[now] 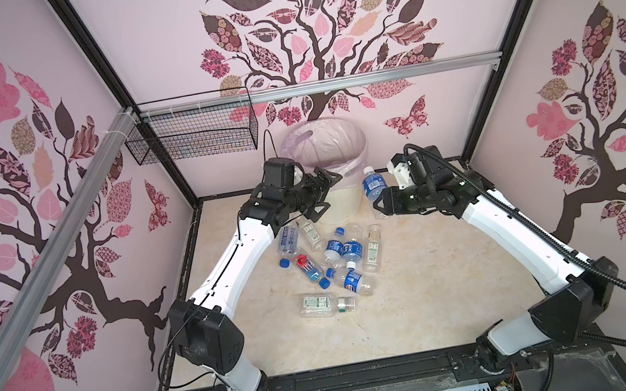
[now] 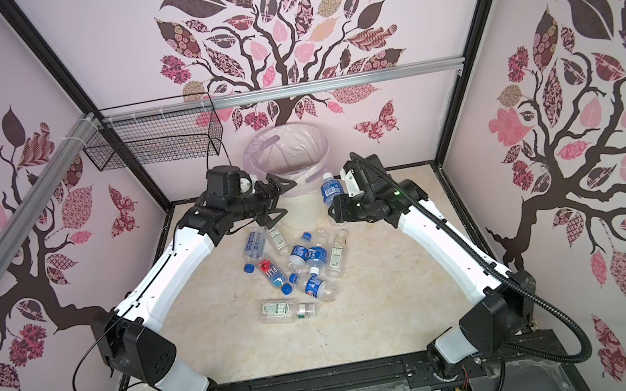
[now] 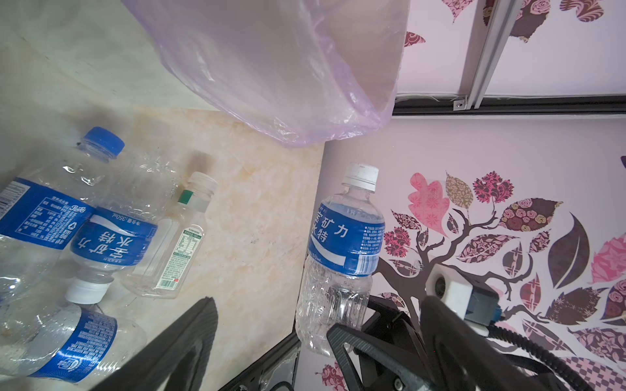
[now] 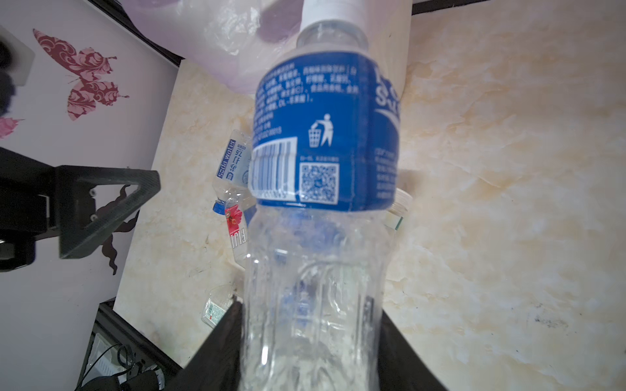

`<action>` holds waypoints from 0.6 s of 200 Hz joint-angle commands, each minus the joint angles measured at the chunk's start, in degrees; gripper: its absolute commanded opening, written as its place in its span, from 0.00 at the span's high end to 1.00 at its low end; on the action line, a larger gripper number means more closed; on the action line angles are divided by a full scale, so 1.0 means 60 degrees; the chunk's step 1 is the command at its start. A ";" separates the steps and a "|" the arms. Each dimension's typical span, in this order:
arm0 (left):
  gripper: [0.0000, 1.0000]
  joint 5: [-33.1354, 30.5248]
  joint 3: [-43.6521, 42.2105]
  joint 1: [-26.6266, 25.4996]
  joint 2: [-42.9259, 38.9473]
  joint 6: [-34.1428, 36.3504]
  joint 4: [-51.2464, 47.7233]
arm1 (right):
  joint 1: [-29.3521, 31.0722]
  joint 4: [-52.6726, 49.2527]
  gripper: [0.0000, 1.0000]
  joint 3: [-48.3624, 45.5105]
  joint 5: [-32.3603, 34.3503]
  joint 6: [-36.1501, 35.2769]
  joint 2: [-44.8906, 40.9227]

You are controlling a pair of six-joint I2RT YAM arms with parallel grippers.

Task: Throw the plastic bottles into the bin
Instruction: 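Lift the bottle toward the left gripper while the left gripper approaches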

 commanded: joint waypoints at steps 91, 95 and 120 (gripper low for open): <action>0.12 -0.0142 0.0512 -0.0379 0.0304 0.0468 0.0172 | 0.1431 0.0001 0.55 0.1156 -0.0716 -0.0045 0.0333; 0.12 -0.0153 0.0508 -0.0393 0.0305 0.0470 0.0143 | 0.1478 -0.0009 0.55 0.1168 -0.0709 -0.0042 0.0352; 0.16 -0.0263 0.0448 -0.0472 0.0290 0.0475 0.0174 | 0.1638 0.0003 0.56 0.1159 -0.0822 -0.0045 0.0472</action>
